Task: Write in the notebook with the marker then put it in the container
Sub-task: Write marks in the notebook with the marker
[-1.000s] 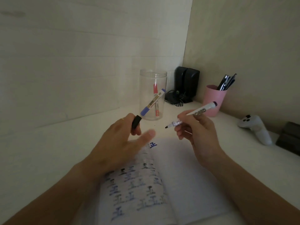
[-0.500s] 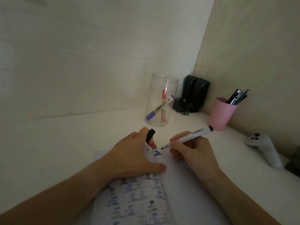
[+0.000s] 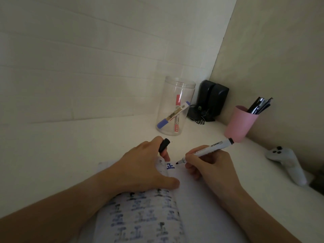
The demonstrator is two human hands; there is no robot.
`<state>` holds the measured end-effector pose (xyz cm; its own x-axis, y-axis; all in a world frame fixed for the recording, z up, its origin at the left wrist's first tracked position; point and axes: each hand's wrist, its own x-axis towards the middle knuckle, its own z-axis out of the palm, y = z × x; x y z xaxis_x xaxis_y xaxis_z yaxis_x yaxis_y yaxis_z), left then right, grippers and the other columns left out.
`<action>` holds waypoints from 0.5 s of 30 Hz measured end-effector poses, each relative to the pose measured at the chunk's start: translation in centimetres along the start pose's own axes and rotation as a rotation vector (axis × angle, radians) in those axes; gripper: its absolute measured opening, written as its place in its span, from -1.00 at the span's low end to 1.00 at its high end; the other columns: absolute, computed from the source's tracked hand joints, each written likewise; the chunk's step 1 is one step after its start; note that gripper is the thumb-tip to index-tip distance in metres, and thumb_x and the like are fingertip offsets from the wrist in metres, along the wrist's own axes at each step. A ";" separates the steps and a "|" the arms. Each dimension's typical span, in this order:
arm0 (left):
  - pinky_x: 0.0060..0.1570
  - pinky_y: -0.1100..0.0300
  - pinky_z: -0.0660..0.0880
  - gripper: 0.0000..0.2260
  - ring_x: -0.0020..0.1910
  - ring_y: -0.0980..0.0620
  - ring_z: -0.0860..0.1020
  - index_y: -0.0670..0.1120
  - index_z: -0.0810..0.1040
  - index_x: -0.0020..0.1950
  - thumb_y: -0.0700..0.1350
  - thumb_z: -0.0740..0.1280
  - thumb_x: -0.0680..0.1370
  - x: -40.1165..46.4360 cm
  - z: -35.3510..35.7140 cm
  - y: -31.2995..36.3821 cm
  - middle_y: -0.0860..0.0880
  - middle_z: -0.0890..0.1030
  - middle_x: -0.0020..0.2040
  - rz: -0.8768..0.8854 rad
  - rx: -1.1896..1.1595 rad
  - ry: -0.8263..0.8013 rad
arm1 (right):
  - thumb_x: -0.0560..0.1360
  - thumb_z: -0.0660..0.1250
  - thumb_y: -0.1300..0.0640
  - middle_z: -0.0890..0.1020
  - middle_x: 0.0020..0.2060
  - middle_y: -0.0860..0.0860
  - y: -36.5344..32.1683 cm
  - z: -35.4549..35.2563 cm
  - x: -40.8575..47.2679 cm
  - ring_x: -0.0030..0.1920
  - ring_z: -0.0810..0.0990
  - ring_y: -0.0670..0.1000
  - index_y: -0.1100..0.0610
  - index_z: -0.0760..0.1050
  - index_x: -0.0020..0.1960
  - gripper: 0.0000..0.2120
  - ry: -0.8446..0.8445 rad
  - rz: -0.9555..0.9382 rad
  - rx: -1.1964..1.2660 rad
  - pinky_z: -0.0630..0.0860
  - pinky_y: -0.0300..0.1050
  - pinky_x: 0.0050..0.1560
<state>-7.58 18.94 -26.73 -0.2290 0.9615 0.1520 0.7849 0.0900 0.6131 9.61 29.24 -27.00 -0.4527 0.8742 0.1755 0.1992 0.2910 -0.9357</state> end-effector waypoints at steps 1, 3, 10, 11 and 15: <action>0.06 0.02 0.57 -0.44 0.00 0.14 0.54 0.14 0.40 0.05 0.33 0.53 0.21 0.0 0.0 0.0 0.16 0.56 0.04 0.004 -0.003 0.001 | 0.45 0.49 0.25 0.74 -0.36 0.10 0.0 0.0 0.0 -0.39 0.67 -0.02 0.17 0.69 -0.17 -0.96 -0.004 -0.003 -0.012 0.61 -0.19 -0.32; 0.05 0.02 0.57 -0.44 -0.01 0.14 0.53 0.15 0.41 0.05 0.33 0.53 0.22 0.0 0.0 0.0 0.17 0.56 0.04 0.004 -0.003 0.001 | 0.44 0.50 0.24 0.75 -0.36 0.09 0.0 0.0 -0.1 -0.38 0.70 -0.02 0.14 0.70 -0.19 -0.95 -0.012 -0.015 -0.048 0.63 -0.19 -0.31; -0.01 0.14 0.54 -0.46 -0.01 0.16 0.53 0.11 0.44 0.07 0.26 0.56 0.25 -0.1 0.0 0.1 0.18 0.55 0.01 0.010 -0.007 0.006 | 0.41 0.48 0.25 0.74 -0.38 0.05 0.2 0.1 0.1 -0.41 0.68 -0.07 0.10 0.68 -0.23 -0.92 0.048 -0.007 -0.109 0.62 -0.16 -0.30; -0.04 0.17 0.53 -0.47 -0.02 0.18 0.53 0.11 0.44 0.07 0.26 0.57 0.25 -0.1 0.0 0.1 0.19 0.54 0.00 0.011 -0.009 0.009 | 0.41 0.48 0.25 0.74 -0.38 0.05 0.1 0.1 0.0 -0.41 0.67 -0.07 0.10 0.68 -0.23 -0.92 0.047 -0.008 -0.101 0.62 -0.16 -0.30; -0.06 0.18 0.54 -0.47 -0.03 0.17 0.54 0.13 0.44 0.07 0.27 0.57 0.24 -0.1 0.0 0.1 0.18 0.55 0.00 0.008 -0.021 0.008 | 0.43 0.48 0.26 0.75 -0.37 0.05 0.0 -0.1 -0.1 -0.39 0.68 -0.07 0.13 0.69 -0.20 -0.94 0.031 -0.015 -0.063 0.62 -0.18 -0.28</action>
<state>-7.45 18.82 -26.66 -0.2277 0.9599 0.1635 0.7744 0.0767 0.6280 9.72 29.18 -27.02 -0.4292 0.8809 0.1993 0.2471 0.3268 -0.9122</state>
